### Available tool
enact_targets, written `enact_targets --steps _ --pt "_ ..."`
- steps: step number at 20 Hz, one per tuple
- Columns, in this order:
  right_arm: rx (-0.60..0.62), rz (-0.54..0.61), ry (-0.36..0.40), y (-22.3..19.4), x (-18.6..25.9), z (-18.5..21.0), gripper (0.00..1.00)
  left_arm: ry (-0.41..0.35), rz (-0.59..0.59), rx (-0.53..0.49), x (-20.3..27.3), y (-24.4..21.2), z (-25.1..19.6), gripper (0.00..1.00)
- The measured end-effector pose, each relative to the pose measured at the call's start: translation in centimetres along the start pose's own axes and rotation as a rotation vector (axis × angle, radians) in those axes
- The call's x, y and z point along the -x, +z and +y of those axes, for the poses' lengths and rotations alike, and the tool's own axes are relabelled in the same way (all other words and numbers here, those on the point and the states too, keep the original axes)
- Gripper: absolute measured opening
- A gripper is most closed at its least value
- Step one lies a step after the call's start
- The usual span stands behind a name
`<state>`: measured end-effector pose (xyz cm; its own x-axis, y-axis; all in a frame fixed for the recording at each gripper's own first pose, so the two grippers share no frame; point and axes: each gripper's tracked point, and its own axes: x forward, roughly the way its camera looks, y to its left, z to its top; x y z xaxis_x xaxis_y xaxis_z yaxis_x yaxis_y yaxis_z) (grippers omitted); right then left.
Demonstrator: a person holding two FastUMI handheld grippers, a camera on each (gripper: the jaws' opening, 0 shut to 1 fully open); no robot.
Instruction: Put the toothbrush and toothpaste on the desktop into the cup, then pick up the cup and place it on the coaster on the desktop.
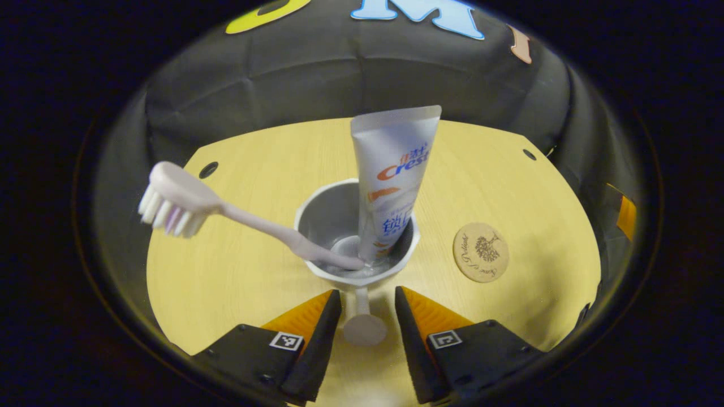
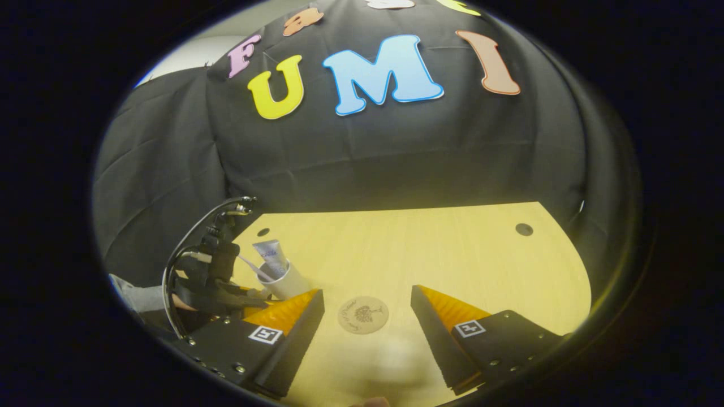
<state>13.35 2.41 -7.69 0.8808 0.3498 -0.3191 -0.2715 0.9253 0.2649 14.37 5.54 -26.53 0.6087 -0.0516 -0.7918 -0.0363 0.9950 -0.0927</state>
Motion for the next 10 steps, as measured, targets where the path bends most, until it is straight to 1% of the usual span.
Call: enact_targets --steps 1,2,3,4,5,7,8,9,10 --pt "0.000 0.002 -0.001 0.0 0.1 -0.2 0.94 0.003 0.008 0.007 -0.3 -0.2 0.1 0.63" --pt "-0.001 0.003 -0.003 -0.1 0.2 -0.3 0.94 0.005 0.017 0.014 -0.6 -0.4 0.3 0.57" --pt "-0.001 0.004 -0.006 -0.1 0.1 -0.4 0.94 0.007 0.021 0.022 -0.9 -0.6 0.3 0.55" --pt "-0.002 0.005 -0.009 -0.2 0.1 -0.6 0.94 0.007 0.026 0.027 -0.9 -0.6 0.3 0.59" --pt "-0.005 0.007 -0.012 -0.2 0.1 -0.7 0.94 0.007 0.029 0.029 -1.1 -0.7 0.4 0.57" --pt "-0.013 0.011 -0.015 -0.4 0.1 -1.0 0.94 0.009 0.036 0.035 -1.3 -0.9 0.4 0.42" --pt "-0.017 0.013 -0.018 -0.4 0.1 -1.1 0.94 0.017 0.036 0.037 -1.3 -0.9 0.6 0.46" --pt "-0.021 0.015 -0.018 -0.5 0.0 -1.2 0.94 0.017 0.038 0.033 -1.3 -1.0 0.5 0.36" --pt "-0.027 0.018 -0.018 -0.5 -0.1 -1.2 0.94 0.018 0.040 0.030 -1.3 -1.1 0.6 0.43"
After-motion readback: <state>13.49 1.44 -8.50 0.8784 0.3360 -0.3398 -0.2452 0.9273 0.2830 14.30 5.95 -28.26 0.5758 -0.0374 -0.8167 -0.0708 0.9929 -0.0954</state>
